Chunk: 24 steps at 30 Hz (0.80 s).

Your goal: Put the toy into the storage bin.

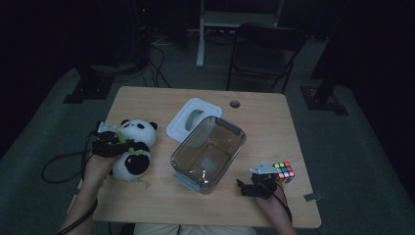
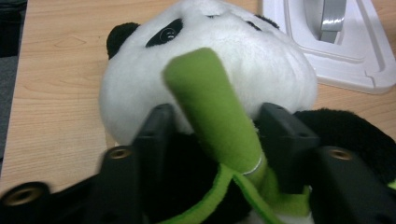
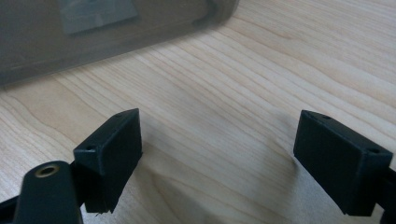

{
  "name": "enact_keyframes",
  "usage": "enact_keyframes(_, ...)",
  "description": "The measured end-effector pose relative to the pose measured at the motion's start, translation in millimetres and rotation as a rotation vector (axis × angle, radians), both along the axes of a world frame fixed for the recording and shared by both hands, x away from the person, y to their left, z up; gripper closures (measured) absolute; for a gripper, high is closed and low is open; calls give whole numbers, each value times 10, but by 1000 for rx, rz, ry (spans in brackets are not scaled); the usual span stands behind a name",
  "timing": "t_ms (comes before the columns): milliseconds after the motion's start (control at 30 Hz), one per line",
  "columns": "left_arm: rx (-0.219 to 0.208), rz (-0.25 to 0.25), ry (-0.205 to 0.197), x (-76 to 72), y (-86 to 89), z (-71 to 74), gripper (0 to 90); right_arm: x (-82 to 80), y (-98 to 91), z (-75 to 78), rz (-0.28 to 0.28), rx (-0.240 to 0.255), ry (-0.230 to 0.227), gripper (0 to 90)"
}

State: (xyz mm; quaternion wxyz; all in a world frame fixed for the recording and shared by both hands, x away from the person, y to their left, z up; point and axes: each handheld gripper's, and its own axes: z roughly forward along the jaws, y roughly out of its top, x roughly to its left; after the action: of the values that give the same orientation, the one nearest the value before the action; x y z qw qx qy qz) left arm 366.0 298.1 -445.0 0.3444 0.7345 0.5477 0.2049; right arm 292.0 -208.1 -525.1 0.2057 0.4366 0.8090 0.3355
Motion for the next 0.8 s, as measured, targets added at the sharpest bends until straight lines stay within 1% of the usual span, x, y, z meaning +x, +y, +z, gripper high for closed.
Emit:
enact_keyframes(67,-3,-7,-3,-8,17,21,618,7,11,8,-1,-6,-4,135)
enact_keyframes(100,-6,-7,-5,-11,21,27,638,17,16,17,0,15,9,131)
enact_keyframes(167,-14,-13,-5,-16,40,49,658,19,31,35,9,44,10,129)
enact_keyframes(233,-15,-26,-4,-23,51,78,678,21,51,49,17,52,11,126)
enact_keyframes(267,-25,-32,-5,-29,56,96,680,26,64,54,20,52,9,121)
enact_keyframes(300,-26,-43,-4,-31,58,108,690,33,73,60,24,62,12,121)
enact_keyframes(367,-26,-45,-6,-44,57,133,697,47,87,65,30,77,25,119)
enact_keyframes(467,-32,-61,-16,-82,65,191,715,60,117,83,44,107,33,119)
enact_keyframes(567,-60,-78,-22,-115,81,251,723,78,160,102,52,129,33,119)
enact_keyframes(633,-69,-86,-31,-137,78,300,724,89,189,112,59,132,31,119)
enact_keyframes(700,-64,-96,-43,-157,76,357,724,95,229,125,68,138,27,120)
enact_keyframes(800,-78,-106,-52,-172,73,418,725,108,291,135,80,141,22,119)
